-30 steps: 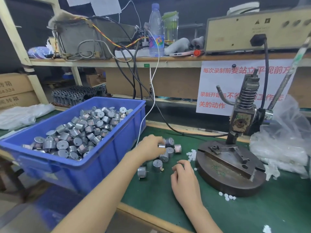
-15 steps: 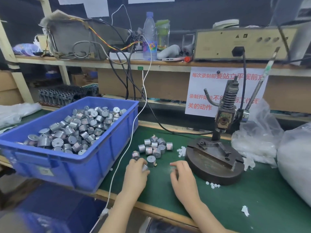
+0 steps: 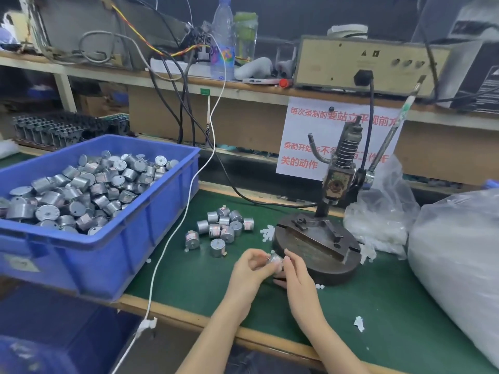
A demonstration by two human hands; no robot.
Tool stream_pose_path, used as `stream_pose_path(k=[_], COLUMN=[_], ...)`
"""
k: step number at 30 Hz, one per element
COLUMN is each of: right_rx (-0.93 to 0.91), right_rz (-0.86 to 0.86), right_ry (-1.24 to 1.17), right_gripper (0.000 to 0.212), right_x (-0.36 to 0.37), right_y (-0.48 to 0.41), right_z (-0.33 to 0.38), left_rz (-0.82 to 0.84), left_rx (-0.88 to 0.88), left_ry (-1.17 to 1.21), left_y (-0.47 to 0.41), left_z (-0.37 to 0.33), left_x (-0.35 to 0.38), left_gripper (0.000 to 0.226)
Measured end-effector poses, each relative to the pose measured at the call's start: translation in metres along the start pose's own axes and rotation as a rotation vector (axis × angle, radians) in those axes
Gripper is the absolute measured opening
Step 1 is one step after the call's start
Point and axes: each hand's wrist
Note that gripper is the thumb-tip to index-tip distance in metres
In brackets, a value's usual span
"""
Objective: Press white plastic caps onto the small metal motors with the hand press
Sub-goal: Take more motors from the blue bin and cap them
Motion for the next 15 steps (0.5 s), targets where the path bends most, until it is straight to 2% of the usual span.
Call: stream_pose_path(k=[7,13,15], right_rx=[-0.027,-0.171,-0.149], right_rz=[-0.04,-0.215,-0.302], right_ry=[-0.016,0.065,0.023], right_gripper=[0.019,0.019,0.02], right_x=[-0.002,-0.006,-0.008], right_y=[0.002,0.006,0.007], right_z=[-0.005,-0.001,0.0], left_rz=[0.119,0.046,0.001], left_rx=[0.116,0.298,0.386], left_ry=[-0.117,-0.459,-0.624], left_y=[-0.004,-0.025,-0.038], left_z=[0.007,0.003,0.006], left_x=[-0.002,-0.006,-0.001], left_gripper=[0.019,0.009,0.014])
Point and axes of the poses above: each hand's wrist, its own y-axis away from the middle knuckle, its own x-axis out of the palm, z = x × y, and after that the axes turned 8 degrees about -z, right-handed
